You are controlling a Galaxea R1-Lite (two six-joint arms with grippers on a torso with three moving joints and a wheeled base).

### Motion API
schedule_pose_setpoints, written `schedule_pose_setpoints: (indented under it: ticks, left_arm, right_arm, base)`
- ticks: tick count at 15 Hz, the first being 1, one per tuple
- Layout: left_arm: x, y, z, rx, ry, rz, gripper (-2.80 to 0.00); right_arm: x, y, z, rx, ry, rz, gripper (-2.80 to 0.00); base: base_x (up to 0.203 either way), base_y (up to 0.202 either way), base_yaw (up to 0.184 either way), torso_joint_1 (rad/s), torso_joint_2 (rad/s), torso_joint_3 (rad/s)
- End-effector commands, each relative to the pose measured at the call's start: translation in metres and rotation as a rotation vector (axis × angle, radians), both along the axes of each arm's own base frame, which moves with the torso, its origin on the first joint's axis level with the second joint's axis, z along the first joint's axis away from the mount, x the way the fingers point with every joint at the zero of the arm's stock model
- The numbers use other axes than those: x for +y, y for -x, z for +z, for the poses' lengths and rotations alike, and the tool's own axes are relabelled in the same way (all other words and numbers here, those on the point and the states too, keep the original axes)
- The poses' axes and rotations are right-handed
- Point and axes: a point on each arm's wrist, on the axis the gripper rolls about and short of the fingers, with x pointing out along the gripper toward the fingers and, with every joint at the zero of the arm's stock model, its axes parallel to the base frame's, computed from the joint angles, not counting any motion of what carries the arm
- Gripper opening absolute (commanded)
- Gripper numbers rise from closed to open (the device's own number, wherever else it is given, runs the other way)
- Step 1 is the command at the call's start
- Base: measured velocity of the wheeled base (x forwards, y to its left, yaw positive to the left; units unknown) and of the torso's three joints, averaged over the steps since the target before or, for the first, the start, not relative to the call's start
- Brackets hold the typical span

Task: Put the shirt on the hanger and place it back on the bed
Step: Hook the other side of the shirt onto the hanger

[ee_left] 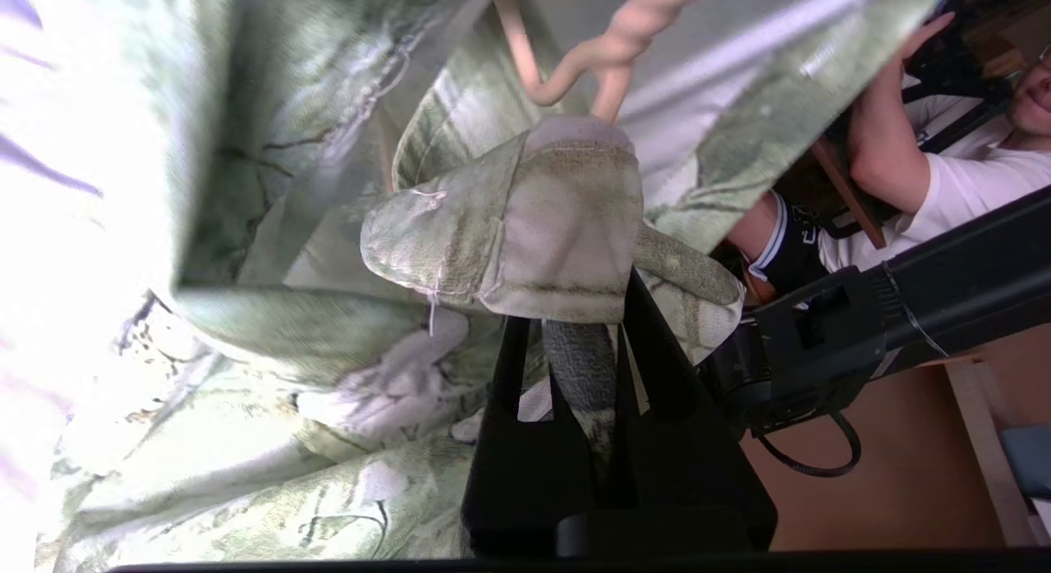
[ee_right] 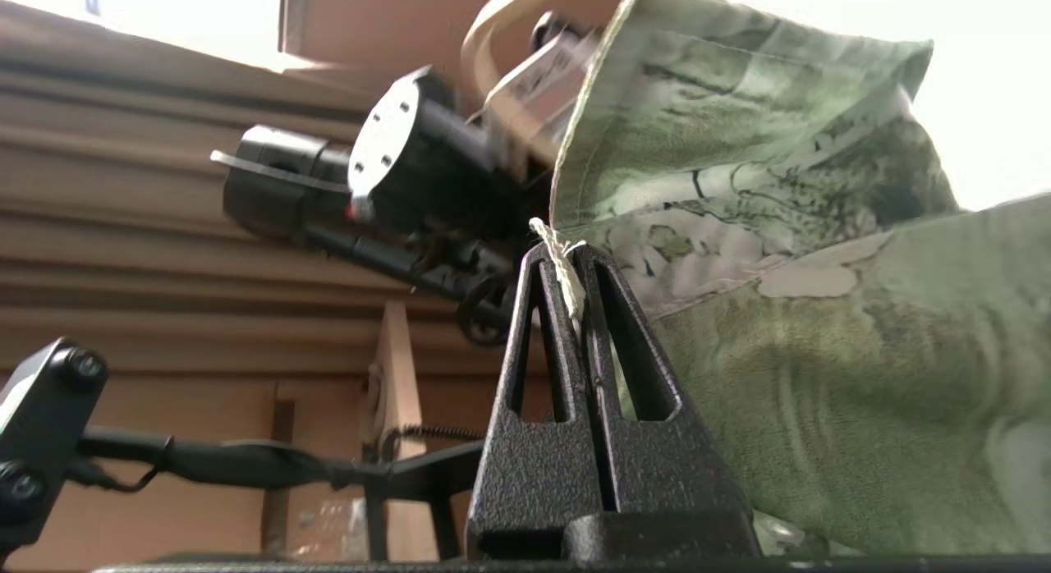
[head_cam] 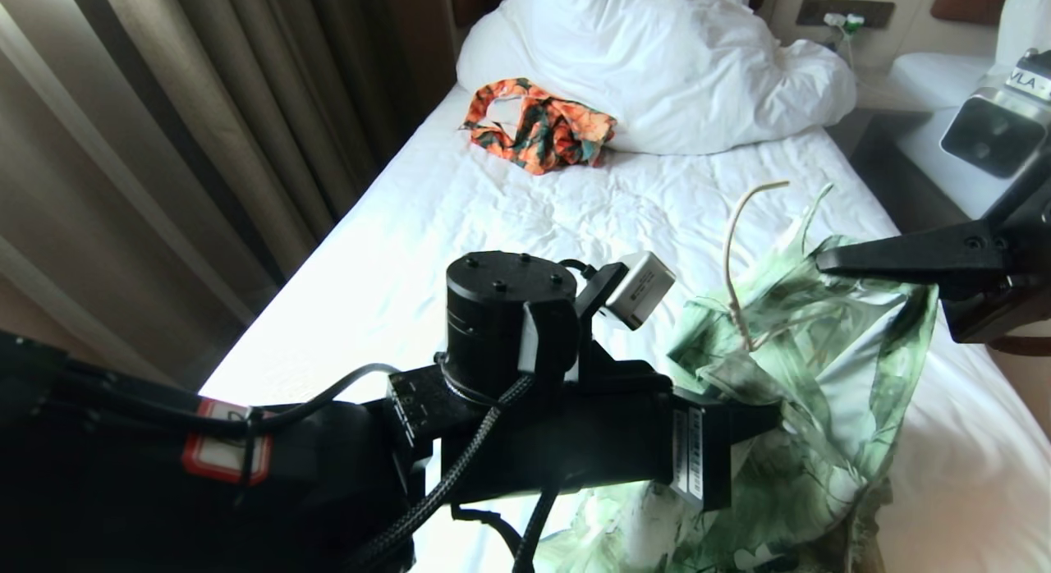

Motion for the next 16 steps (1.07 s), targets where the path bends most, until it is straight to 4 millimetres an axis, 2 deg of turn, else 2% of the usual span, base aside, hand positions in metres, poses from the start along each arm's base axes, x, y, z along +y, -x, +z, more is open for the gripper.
schedule_pose_setpoints:
  ticks: [1,4,7,13,14,16]
  left_arm:
    - [0.002,-0.003,0.005,-0.007,0.017,0.008,-2.8]
    - [-0.001,-0.008,0.009,-0.018,0.031,0.017,-2.8]
    - [-0.001,-0.005,0.011,-0.018,0.036,0.012,-2.8]
    - [0.011,0.013,0.04,-0.054,0.11,0.012,-2.8]
    - [0.014,0.018,0.046,-0.062,0.124,0.011,-2.8]
    - [0.021,0.029,0.057,-0.079,0.155,-0.004,-2.8]
  right_arm:
    - [0.005,0.011,0.003,0.006,-0.002,0.042,-2.8]
    - [0.016,0.018,0.002,0.018,0.003,0.105,-2.8]
    - [0.027,0.03,0.005,-0.001,-0.001,0.182,-2.8]
    - [0.023,0.04,0.008,-0.01,-0.002,0.186,-2.8]
    - [0.023,0.041,0.009,-0.013,-0.002,0.188,0.0]
    - [0.021,0.047,0.013,-0.027,-0.008,0.191,0.0]
  base:
    - [0.0,0.0,0.0,0.0,0.0,0.0]
    - [0.0,0.0,0.0,0.0,0.0,0.0]
    - [0.0,0.0,0.0,0.0,0.0,0.0]
    - [0.0,0.0,0.0,0.0,0.0,0.0]
    - [0.0,0.0,0.0,0.0,0.0,0.0]
    - [0.0,0.0,0.0,0.0,0.0,0.0]
